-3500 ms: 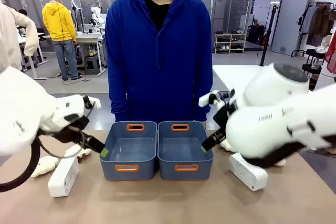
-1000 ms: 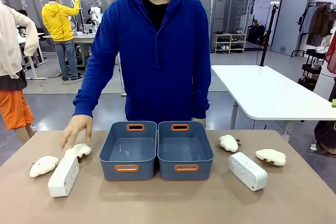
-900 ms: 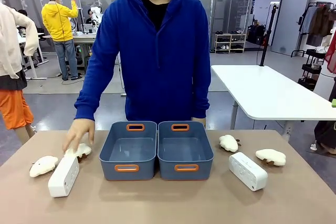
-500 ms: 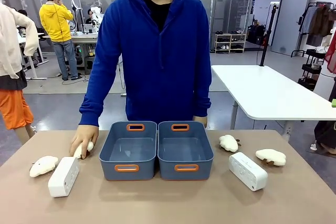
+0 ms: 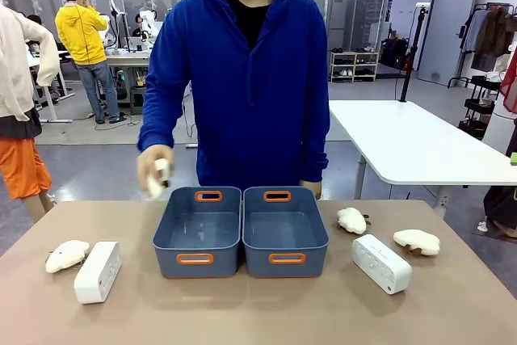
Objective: Sort the digital clocks into the basket.
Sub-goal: Pick up the Digital clock from the table and place it into the empty Plastic storage basket.
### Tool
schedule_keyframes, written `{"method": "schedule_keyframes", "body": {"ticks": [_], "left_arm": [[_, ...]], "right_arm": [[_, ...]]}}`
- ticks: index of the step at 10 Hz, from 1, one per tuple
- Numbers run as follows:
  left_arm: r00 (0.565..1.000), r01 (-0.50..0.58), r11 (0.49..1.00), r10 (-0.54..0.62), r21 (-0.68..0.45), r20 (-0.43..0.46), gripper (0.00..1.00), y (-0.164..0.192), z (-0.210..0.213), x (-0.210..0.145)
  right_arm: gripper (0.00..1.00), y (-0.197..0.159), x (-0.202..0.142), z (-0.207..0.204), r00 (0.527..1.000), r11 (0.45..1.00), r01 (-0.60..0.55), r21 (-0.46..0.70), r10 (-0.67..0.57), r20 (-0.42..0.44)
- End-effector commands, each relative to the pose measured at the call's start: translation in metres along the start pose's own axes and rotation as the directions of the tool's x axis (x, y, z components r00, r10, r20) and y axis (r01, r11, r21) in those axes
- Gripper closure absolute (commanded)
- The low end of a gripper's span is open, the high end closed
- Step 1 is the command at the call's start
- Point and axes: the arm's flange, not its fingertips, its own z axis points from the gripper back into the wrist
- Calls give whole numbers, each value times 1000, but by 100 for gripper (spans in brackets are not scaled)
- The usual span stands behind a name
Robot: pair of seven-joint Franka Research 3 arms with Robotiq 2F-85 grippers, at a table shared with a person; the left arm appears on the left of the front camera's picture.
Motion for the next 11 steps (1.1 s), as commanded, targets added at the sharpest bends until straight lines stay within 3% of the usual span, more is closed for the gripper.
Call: {"method": "schedule_keyframes", "body": {"ticks": [1,6,7,9,11], "left_arm": [[1000,-5,1000,6,-25,10,0,1,-1,1],[1000,-5,1000,6,-25,10,0,1,-1,1],[1000,-5,1000,6,-25,10,0,1,-1,1],[1000,-5,1000,6,-25,10,0,1,-1,1],[1000,-5,1000,6,-25,10,0,1,-1,1]], "right_arm": [[0,-1,1,-1,1000,1000,-5,14,5,4],[0,0,0,0,1000,1000,0,0,0,0],[0,24,-2,-14,983,975,-159,-152,142,-117],[0,63,-4,-69,843,789,-493,-367,328,-427],[0,79,-7,-136,702,609,-678,-412,368,-610]]}}
